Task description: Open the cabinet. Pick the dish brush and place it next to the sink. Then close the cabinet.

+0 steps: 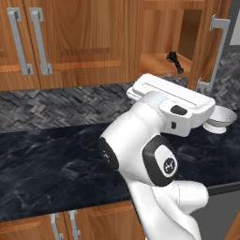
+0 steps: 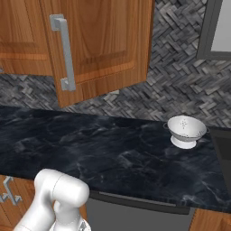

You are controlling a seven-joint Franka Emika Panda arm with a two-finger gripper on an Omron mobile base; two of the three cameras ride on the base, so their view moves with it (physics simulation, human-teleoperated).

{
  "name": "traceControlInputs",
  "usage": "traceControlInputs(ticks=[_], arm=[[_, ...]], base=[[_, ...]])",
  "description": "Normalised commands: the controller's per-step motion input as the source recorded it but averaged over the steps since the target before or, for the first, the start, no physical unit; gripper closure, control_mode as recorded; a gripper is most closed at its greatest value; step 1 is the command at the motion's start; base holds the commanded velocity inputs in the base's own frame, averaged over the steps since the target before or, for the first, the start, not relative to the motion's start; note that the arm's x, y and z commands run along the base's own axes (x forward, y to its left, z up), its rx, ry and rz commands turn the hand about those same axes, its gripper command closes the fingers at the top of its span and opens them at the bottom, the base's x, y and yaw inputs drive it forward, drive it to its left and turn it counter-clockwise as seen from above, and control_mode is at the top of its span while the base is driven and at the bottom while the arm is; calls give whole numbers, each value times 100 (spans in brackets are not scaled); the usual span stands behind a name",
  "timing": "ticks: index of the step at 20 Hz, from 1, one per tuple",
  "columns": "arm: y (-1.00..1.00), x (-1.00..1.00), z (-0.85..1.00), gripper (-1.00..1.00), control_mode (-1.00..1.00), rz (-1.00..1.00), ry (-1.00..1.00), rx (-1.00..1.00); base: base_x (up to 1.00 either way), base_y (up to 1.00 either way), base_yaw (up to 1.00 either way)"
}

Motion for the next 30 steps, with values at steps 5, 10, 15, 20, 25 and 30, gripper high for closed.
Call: traceControlInputs(ticks=[5,10,15,20,25,30], arm=[[-34,24,0,-100,-100,-15,12,5],[-59,11,0,-100,-100,-2,8,10],[-83,0,0,-100,-100,-1,4,13],[-97,-7,-1,-100,-100,-3,4,14],[-86,-8,-6,-100,-100,-2,4,10],[61,-73,-33,-100,-100,14,-10,-20]], base=[[0,0,0],[0,0,0],[0,0,0],[0,0,0],[0,0,0],[0,0,0]])
